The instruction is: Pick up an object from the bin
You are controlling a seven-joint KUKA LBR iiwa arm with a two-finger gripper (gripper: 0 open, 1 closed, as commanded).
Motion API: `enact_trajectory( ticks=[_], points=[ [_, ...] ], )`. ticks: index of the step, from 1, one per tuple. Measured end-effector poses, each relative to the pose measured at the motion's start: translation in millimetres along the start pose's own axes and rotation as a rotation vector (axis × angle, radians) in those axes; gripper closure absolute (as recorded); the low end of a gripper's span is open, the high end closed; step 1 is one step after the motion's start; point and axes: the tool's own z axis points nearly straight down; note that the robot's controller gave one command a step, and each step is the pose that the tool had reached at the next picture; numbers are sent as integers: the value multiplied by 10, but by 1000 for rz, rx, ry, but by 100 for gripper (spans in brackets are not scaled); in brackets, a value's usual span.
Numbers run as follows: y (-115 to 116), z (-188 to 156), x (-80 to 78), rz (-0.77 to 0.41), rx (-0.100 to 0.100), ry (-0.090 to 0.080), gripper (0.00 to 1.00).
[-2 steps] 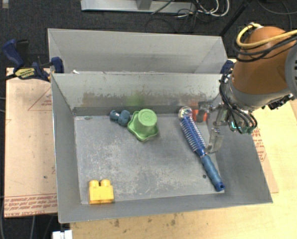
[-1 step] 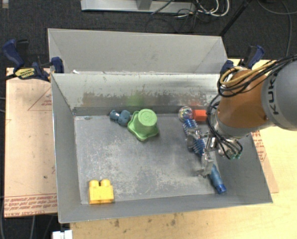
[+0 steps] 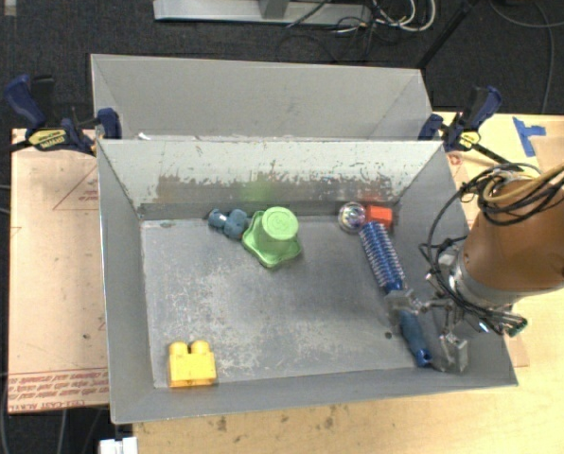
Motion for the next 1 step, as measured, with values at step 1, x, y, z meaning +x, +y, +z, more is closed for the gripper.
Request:
enact_trajectory(
  ticks=[1],
  points=[
    [24,-2,-20,-5,-4,0,100]
  ],
)
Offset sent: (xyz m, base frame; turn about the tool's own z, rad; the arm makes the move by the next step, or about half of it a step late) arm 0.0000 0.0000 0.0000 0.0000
